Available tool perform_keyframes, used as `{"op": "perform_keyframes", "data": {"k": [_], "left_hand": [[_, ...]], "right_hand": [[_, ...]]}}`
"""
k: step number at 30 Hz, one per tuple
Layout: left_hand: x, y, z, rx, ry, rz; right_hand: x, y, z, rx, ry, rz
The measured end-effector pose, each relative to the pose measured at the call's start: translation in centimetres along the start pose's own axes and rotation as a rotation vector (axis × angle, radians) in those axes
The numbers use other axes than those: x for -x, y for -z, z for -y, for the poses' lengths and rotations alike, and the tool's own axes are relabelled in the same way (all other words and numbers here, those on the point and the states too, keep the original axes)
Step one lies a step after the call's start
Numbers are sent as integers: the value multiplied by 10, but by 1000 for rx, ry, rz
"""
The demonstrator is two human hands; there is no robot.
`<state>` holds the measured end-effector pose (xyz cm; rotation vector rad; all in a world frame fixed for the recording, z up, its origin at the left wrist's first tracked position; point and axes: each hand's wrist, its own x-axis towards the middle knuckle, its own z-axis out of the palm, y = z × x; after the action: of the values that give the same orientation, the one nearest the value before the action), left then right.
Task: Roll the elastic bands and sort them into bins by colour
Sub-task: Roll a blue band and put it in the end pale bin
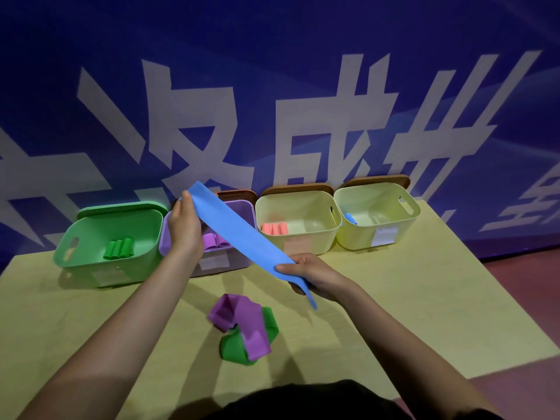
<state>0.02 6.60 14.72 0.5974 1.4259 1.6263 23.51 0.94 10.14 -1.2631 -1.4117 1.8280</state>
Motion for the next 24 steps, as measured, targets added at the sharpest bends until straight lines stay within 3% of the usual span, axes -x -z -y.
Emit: {"op": "perform_keyframes", "data": {"k": [8, 18, 24], "left_hand": [[-11, 13, 7, 14, 50, -90], [-10, 13, 4, 220, 80, -128], [17, -3, -8, 259, 61, -34]], "right_hand": [[1, 18, -38, 0, -38, -101], [8, 33, -39, -100, 96, -244], [8, 38, -54, 8, 31, -409]]}}
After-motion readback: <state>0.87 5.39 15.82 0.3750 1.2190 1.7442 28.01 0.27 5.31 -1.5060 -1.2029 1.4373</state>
